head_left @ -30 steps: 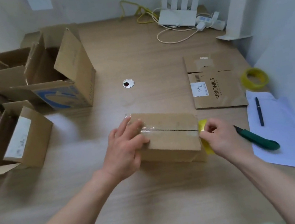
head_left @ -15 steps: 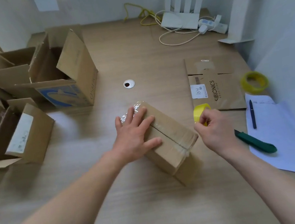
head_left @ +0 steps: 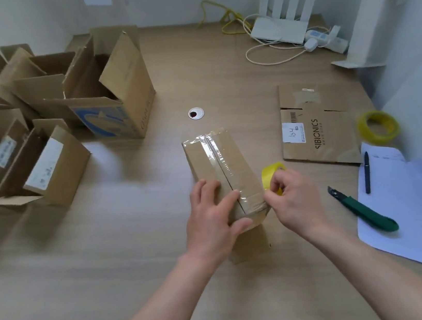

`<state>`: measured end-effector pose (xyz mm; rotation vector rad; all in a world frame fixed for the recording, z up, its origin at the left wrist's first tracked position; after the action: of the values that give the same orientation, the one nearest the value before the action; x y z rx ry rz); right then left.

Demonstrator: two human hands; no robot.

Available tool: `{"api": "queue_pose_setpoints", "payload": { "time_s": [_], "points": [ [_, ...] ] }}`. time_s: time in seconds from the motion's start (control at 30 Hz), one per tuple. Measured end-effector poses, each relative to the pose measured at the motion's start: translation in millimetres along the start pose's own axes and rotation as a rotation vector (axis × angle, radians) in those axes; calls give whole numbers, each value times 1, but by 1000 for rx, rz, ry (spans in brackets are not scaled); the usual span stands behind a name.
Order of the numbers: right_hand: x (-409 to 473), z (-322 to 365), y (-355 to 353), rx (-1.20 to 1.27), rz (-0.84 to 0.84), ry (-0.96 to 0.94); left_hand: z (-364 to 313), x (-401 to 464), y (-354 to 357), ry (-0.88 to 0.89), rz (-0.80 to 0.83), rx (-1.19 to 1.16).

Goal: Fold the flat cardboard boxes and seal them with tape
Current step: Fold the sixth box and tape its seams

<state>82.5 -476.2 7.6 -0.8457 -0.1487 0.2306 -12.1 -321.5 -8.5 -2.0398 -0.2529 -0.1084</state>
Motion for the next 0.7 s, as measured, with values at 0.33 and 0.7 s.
{"api": "queue_pose_setpoints", "payload": {
  "time_s": [0.33,0.7],
  "points": [
    [-8,-4,-7,29,53,27,1,35,-8,304,120,-19],
    [-35,15,-48,287,407,70,-66,0,-28,-45,-31,-574]
  ]
}}
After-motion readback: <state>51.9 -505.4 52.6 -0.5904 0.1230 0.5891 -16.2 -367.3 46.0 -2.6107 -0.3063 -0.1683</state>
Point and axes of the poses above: each hand's wrist, its own x-axis towards the middle knuckle, its own y-axis out of the palm, z = x × y, the point moved 8 cm from there along x, towards the middle knuckle, and after that the axes turned 4 degrees about y, right-handed, at the moved point
